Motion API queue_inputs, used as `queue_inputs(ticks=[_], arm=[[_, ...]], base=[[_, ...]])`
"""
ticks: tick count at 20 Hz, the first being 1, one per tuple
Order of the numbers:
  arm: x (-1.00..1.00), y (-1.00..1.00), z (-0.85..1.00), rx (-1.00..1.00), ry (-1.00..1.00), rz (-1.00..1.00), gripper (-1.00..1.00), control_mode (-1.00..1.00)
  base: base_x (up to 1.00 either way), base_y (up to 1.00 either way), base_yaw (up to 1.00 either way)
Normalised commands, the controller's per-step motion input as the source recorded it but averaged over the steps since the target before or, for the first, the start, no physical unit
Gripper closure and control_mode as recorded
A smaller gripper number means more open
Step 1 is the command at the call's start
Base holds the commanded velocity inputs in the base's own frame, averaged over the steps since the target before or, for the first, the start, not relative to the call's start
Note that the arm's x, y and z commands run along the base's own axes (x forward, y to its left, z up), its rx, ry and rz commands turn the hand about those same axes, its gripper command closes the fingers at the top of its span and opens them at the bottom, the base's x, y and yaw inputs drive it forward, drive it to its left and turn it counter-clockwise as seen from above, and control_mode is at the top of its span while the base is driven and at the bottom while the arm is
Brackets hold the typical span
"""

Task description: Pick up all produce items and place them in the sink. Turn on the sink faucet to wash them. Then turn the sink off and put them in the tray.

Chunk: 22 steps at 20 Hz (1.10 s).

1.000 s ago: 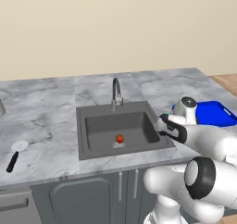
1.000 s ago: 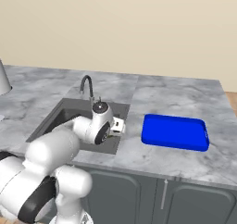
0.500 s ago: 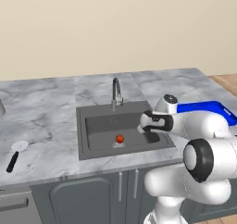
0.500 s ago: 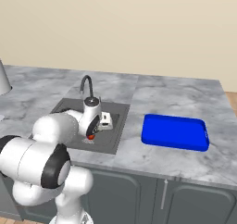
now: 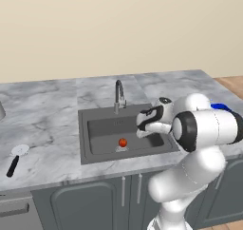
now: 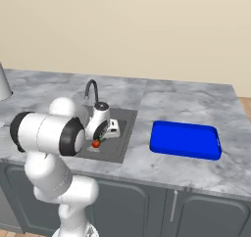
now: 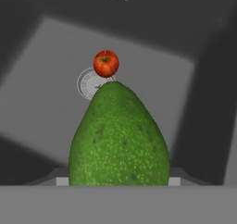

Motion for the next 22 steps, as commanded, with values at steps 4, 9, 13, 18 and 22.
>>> queue_inputs(ticks=[4,9,13,18,22], arm=[[0.46,0.15,-0.4,-0.02,0.12,0.0,1.0,-1.0],[0.47,0.24,-0.32,-0.01,0.12,0.0,1.0,-1.0],[0.44,0.14,-0.33,0.0,0.06,0.0,1.0,-1.0],[0.38,0.04,-0.34,0.0,0.03,0.0,1.0,-1.0],[0.37,0.01,-0.33,0.0,0.02,0.0,1.0,-1.0]], base=[[0.0,0.0,0.0],[0.0,0.0,0.0],[0.0,0.0,0.0],[0.0,0.0,0.0],[0.0,0.0,0.0]])
